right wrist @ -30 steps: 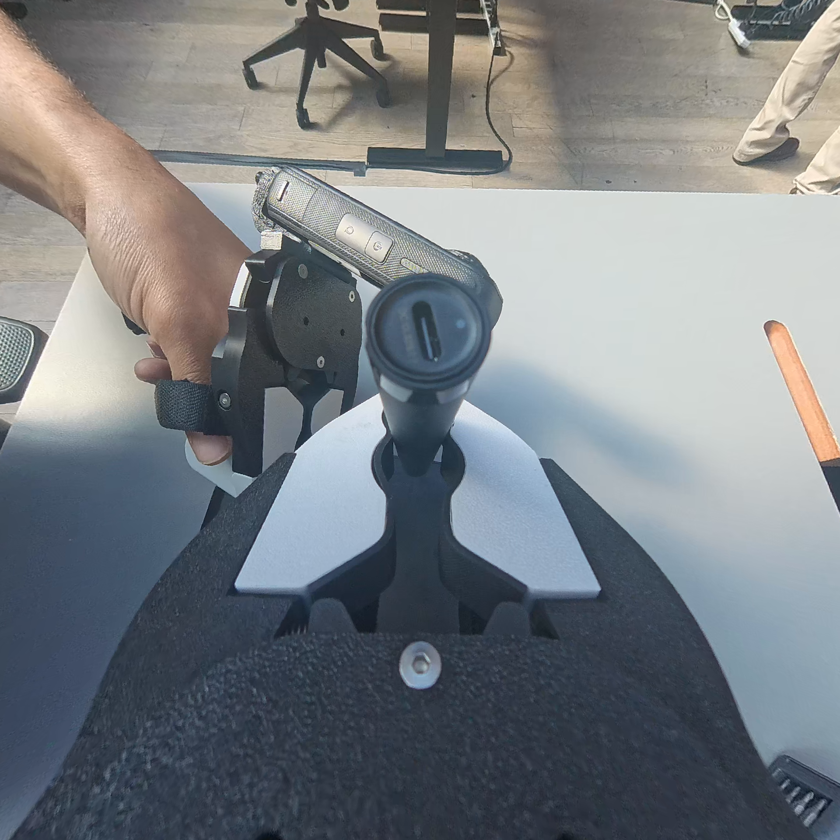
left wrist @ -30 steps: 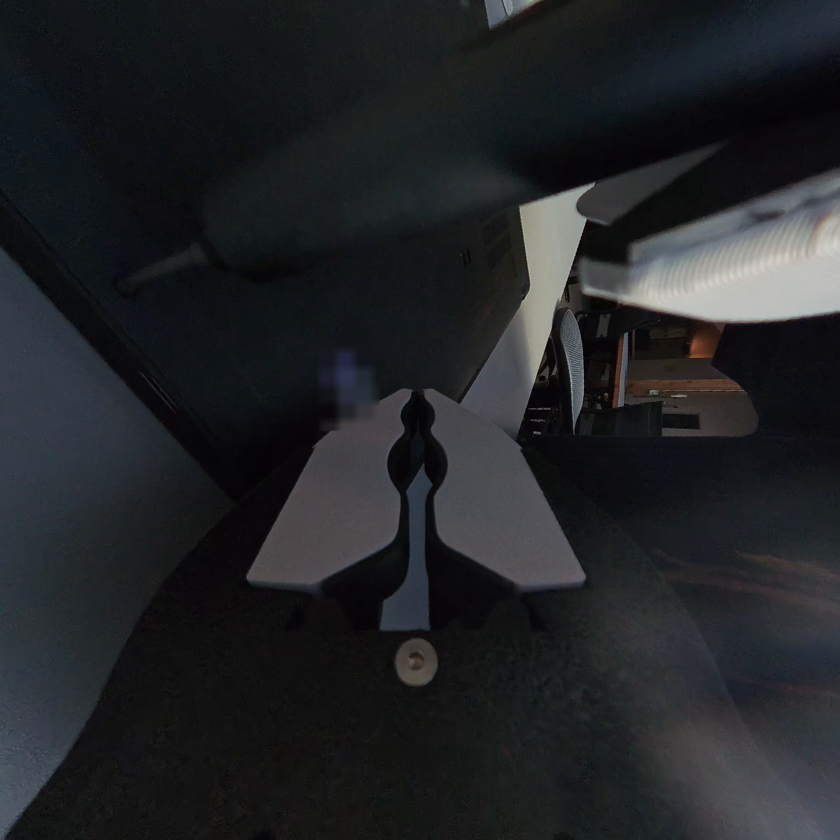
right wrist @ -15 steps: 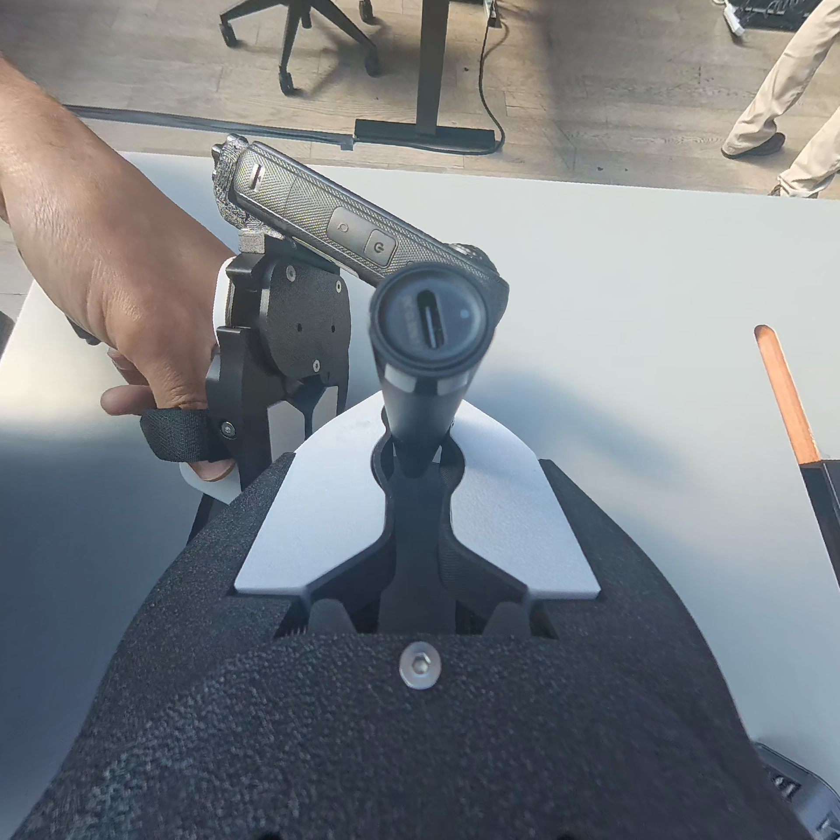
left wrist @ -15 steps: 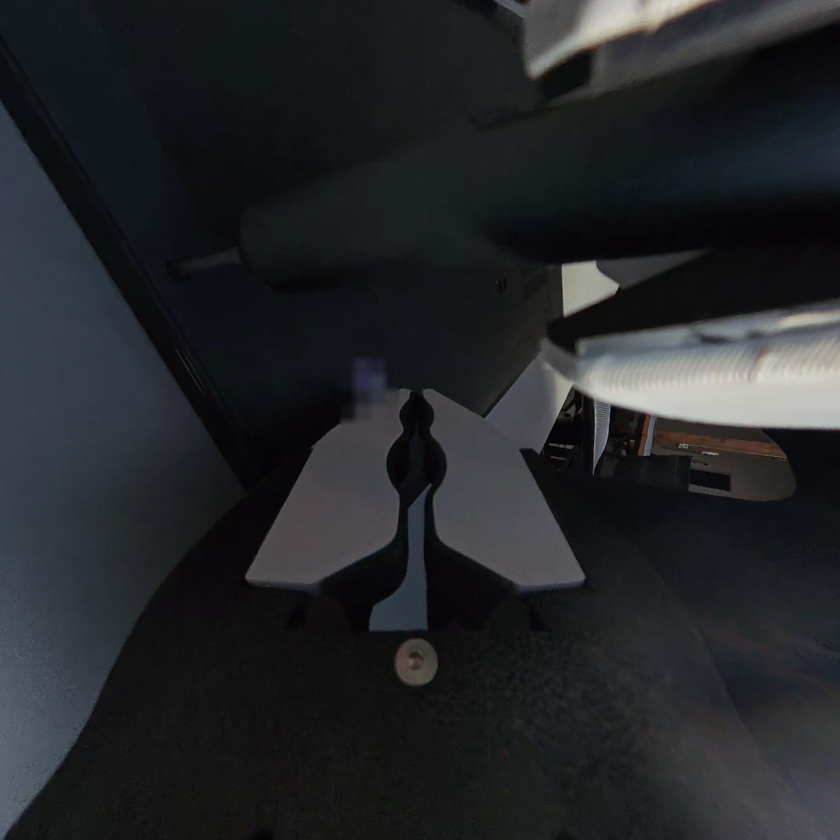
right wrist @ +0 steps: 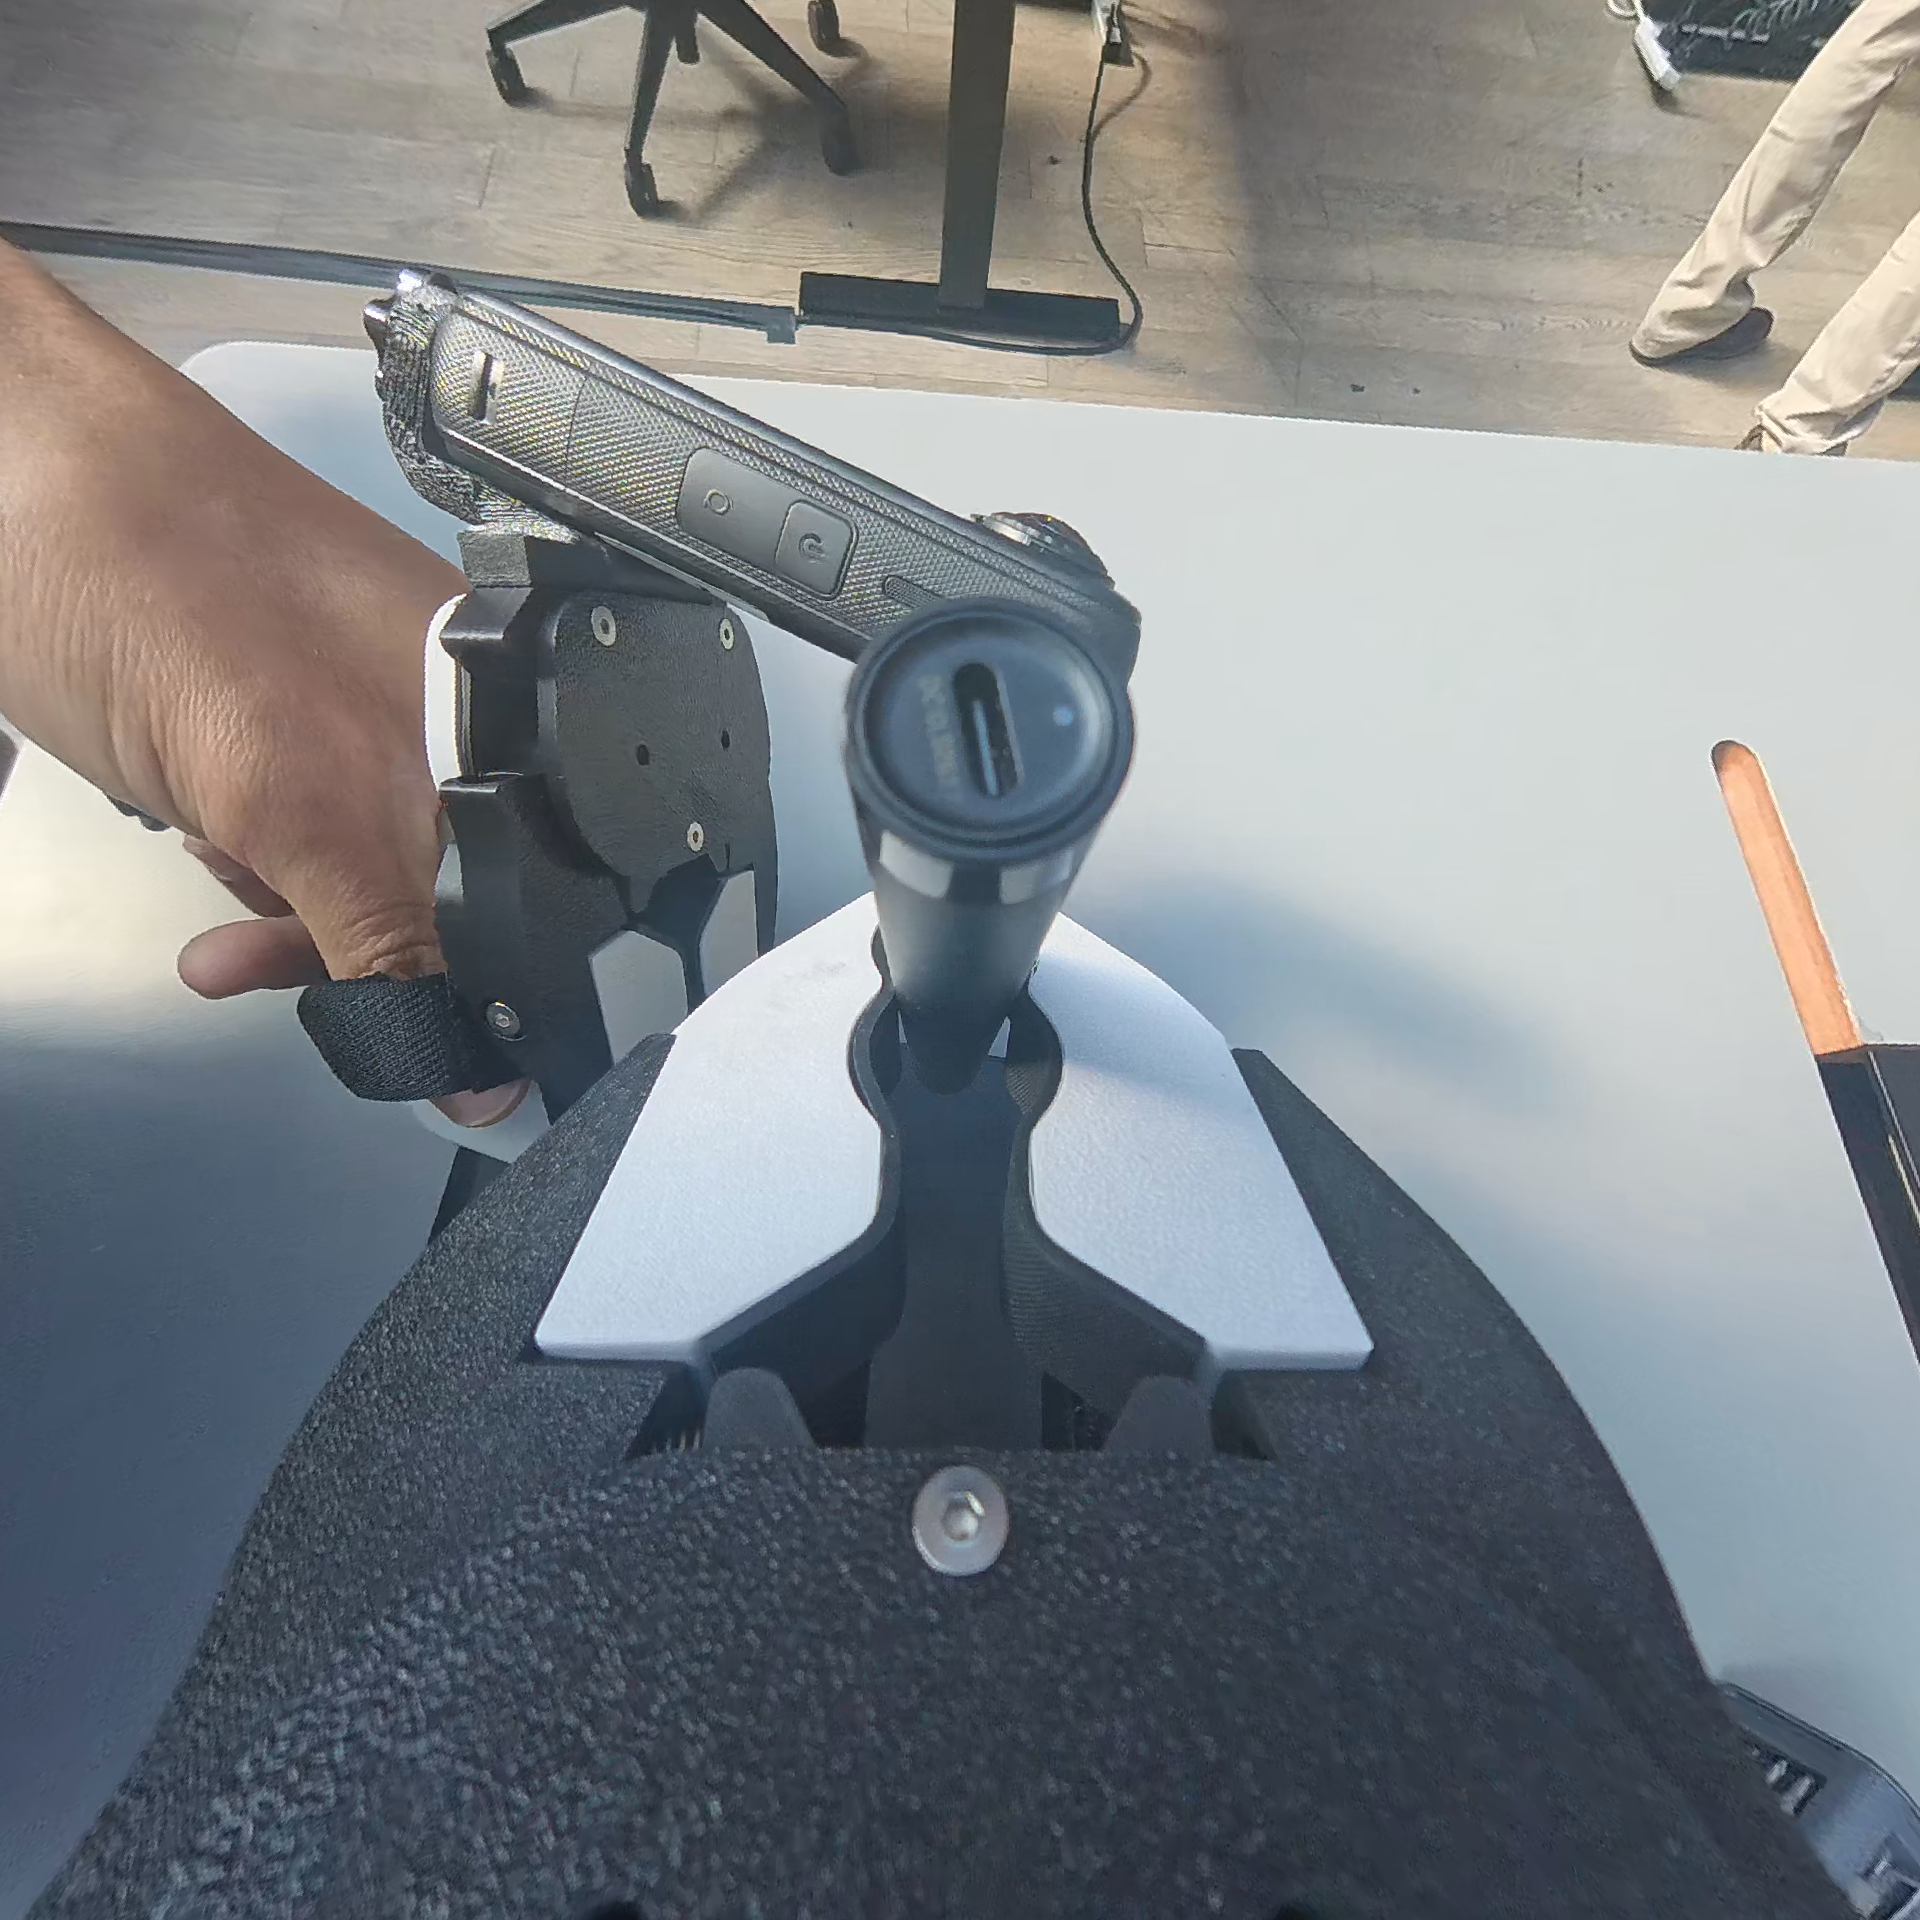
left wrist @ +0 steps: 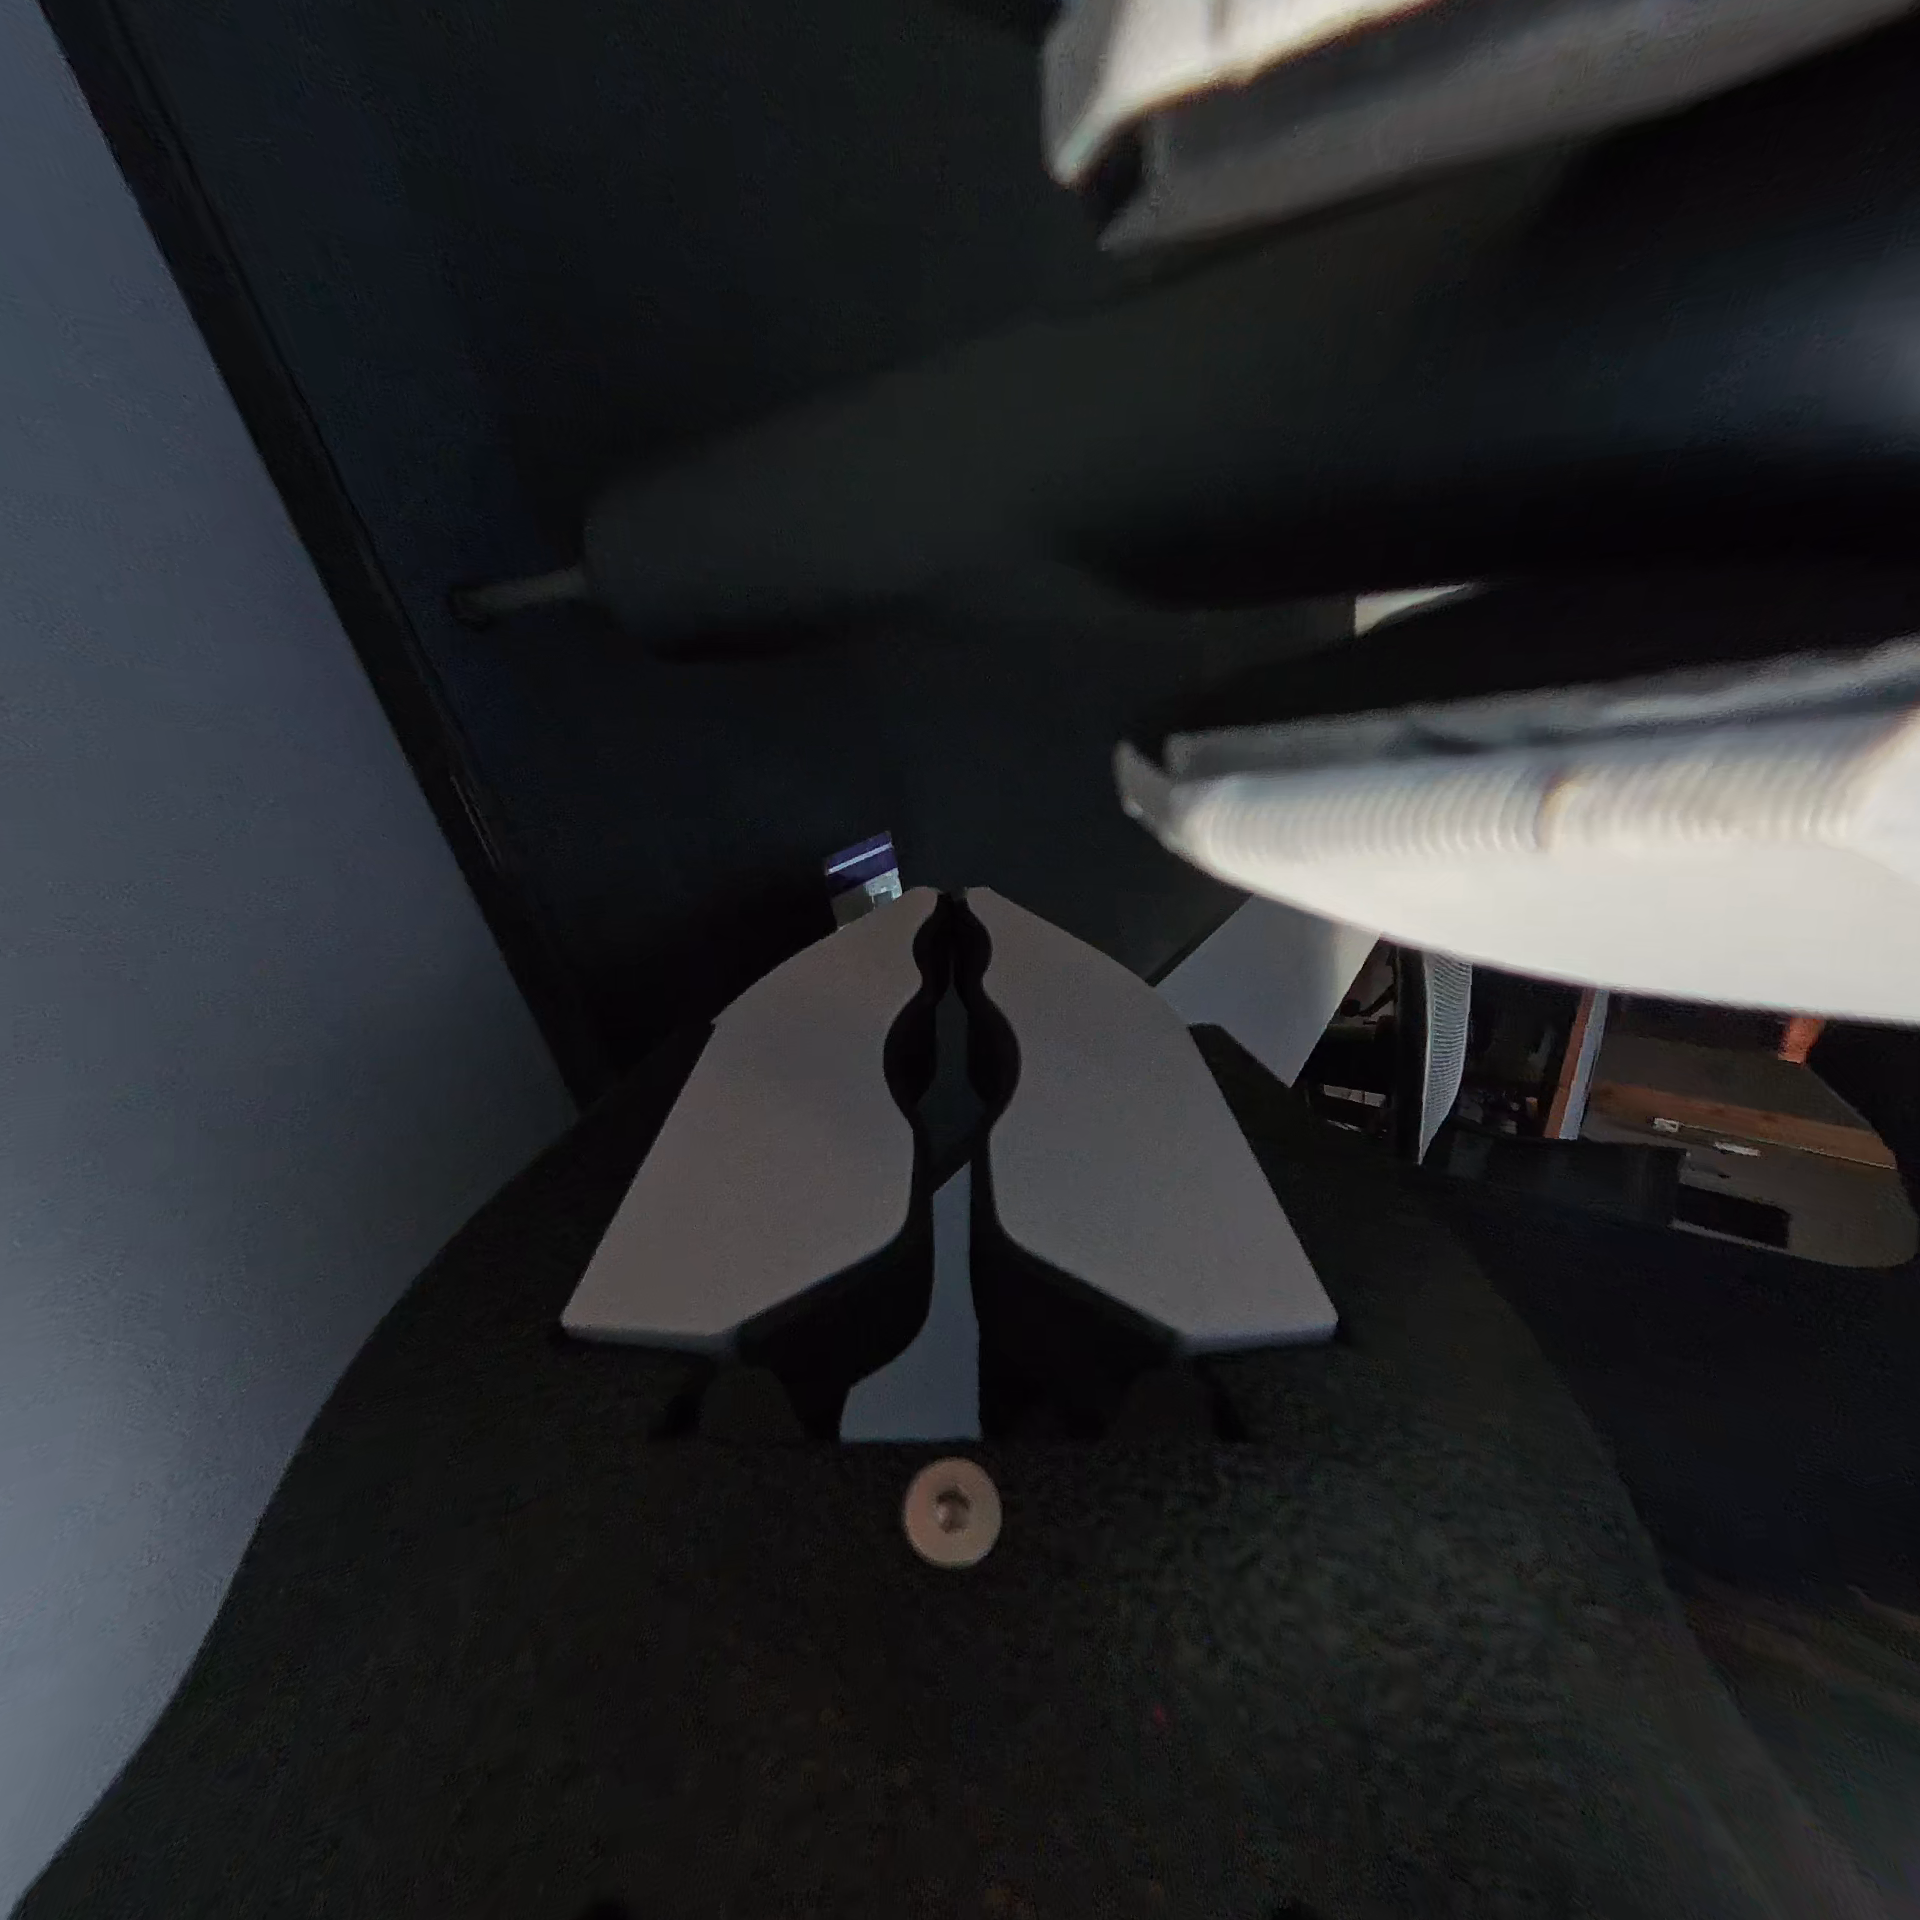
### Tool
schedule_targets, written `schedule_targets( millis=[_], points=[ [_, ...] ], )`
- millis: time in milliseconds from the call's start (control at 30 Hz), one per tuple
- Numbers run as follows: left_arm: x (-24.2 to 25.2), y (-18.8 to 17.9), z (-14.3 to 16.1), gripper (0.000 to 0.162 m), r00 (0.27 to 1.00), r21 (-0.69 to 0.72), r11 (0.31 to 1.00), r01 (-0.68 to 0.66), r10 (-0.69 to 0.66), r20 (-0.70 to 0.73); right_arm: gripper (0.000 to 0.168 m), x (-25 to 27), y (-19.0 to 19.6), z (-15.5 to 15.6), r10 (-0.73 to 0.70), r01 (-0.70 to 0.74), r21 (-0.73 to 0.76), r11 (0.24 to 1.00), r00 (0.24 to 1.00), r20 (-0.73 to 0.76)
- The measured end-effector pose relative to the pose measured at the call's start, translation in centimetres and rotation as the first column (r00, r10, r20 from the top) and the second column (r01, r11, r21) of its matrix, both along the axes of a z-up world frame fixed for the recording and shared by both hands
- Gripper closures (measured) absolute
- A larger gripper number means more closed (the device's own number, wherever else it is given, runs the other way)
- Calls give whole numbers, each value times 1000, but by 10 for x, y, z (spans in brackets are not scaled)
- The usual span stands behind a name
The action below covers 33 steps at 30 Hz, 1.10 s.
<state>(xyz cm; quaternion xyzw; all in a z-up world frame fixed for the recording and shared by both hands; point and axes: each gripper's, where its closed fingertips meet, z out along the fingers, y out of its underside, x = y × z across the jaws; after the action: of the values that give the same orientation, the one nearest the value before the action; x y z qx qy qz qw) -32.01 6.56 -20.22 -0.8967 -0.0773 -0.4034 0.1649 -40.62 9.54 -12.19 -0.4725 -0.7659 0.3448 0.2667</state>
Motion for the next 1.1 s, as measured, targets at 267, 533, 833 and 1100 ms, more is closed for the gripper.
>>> schedule_targets(
  millis=[267, 533, 833, 1100],
  points=[
    [1, 1, 0, 162, 1000, 12, 1000, -18, 18, -15, 152, 0, 3, 0, 0, 1, -21, 1000, 1000, 10],
    [7, 0, 1, 162, 1000, 7, 1000, -15, 15, -3, 152, -1, 3, 1, -1, 1, -28, 1000, 1000, 18],
    [11, -4, 4, 162, 1000, -6, 1000, -14, 14, 22, 152, -2, 4, 1, 2, -1, -39, 999, 1000, 18],
    [12, -4, 8, 162, 1000, -3, 1000, -18, 18, 23, 152, 0, 3, 1, 8, -8, -26, 1000, 1000, 21]
  ],
)
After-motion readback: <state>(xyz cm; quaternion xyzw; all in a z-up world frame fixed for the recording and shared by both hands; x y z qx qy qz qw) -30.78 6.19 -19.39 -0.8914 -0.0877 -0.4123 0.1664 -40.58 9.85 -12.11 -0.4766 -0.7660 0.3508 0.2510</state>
